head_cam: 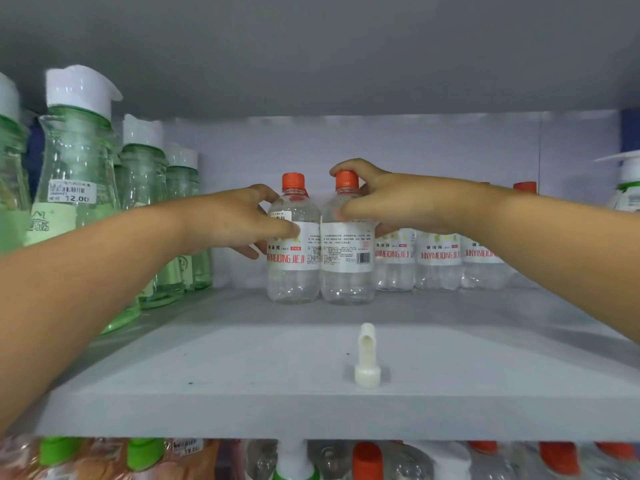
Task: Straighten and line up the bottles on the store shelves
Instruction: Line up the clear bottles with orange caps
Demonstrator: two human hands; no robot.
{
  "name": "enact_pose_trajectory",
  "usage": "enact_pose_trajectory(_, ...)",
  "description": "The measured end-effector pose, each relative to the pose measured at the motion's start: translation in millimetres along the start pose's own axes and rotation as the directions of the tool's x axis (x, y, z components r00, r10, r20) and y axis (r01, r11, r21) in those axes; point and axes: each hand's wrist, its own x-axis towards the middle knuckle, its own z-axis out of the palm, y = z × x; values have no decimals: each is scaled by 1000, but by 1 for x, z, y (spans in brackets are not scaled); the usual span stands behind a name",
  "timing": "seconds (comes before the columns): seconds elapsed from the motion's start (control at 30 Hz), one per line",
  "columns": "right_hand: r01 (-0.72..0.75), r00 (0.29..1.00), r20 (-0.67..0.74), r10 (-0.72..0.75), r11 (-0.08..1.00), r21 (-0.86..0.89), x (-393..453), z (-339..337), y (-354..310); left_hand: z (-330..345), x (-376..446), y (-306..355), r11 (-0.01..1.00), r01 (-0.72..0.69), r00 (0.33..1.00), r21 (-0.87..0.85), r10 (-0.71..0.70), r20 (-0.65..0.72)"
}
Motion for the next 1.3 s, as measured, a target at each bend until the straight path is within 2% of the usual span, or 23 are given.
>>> enact_pose_trajectory(0.13, 22, 988, -147, -50, 982, -186, 3, 4, -6, 2, -2, -3, 1000, -3, 1000, -6, 3, 19)
enact_pose_trajectory(0.3, 9, 996, -92, -20, 993, -116, 1, -7, -5, 3, -3, -5, 997, -1, 1000, -72, 3, 22)
enact_pose_trajectory(0.43, -16, 962, -270, -29, 987, -162, 4, -1, -10, 4, -5, -2, 995, 9, 1000, -97, -7, 29)
enact_pose_trajectory(0.53, -49, 941, -338, -6, 987, -154, 15, 2, -11, 5, -6, -4, 993, 66, 995, -101, -58, 75)
enact_pose_trajectory(0.6, -17, 950, -313, -13, 995, -94, 18, -6, -11, 7, -7, -6, 990, 95, 990, -106, -82, 116)
enact_pose_trajectory(0.73, 29, 990, -139, -21, 998, 57, 10, -19, -6, 8, -5, -7, 989, 92, 991, -117, -79, 110)
enact_pose_trajectory(0.9, -86, 969, -234, 75, 996, -37, 7, -3, -4, 9, -3, -8, 990, 103, 991, -99, -93, 97)
enact_pose_trajectory(1.13, -108, 950, -284, 129, 990, 90, 11, 5, -8, 9, -2, -10, 991, 100, 992, -90, -92, 89)
enact_pose_trajectory(1.3, -159, 916, -378, 135, 987, -33, 11, 16, -10, 8, -3, -8, 991, 130, 986, -26, -127, 112)
